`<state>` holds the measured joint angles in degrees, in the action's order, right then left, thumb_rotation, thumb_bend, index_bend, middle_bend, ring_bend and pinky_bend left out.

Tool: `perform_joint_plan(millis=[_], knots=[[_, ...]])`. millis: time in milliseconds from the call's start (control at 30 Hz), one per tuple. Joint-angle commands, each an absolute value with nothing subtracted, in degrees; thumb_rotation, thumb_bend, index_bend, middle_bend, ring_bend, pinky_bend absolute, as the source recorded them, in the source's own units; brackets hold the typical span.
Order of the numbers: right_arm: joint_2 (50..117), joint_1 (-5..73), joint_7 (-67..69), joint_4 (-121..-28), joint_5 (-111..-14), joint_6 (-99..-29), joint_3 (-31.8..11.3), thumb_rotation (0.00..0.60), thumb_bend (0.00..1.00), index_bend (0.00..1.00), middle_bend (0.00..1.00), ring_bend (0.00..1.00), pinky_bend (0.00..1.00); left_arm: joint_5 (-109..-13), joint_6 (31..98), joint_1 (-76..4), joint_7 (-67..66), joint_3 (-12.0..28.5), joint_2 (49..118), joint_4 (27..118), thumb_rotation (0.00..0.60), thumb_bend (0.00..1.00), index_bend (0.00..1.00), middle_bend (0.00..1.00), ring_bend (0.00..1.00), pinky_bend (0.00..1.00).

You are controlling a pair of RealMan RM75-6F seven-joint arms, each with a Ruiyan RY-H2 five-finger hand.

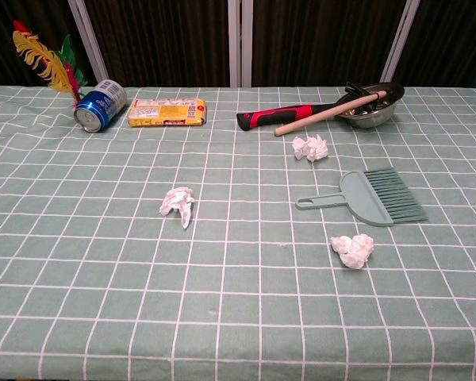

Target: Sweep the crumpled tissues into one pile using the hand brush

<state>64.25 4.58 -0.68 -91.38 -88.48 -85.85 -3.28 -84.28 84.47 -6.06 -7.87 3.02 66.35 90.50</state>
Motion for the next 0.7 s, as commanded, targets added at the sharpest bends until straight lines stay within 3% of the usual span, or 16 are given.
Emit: perform_joint_plan(millis=[33,333,533,700], knots=[[64.3,4.7,0.3,-90.8,-89.3,-86.1,-3.1,0.6,0.16,0.06,0.19,0.0,0.05,-84.2,84.0,-6.2,-7.9,2.9,66.4,90.5,0.6,0.0,0.21,0.16,0.05,0.07],[63.0,5.6,3.0,-91.5,-91.3,-84.9,-2.1,0.6,0.16,0.06,0.19,0.0,0.05,-84.8,85.0,-6.1,-8.1,3.0,66.8,90.4,0.6,0.0,0.21,0.16,0.05,0.07],[62.8,12.8,5.0,-92.6,-94.7,-76.0,-2.4,0.6,0.16,0.1,0.23,0.0,0.05,-85.4,85.2,-6.2,-8.1,2.9,67.0,90.4,0.6,0.0,0.21,0.16,0.05,0.07],[67.6,22.1,3.3,-91.9,-93.2,-64.1,-5.3,0.6,0.16,0.17,0.28,0.0,0.05,-86.0,85.6,-6.1,-8.0,2.6,66.8,90.3,0.6,0.0,0.21,0.16,0.05,0.07]])
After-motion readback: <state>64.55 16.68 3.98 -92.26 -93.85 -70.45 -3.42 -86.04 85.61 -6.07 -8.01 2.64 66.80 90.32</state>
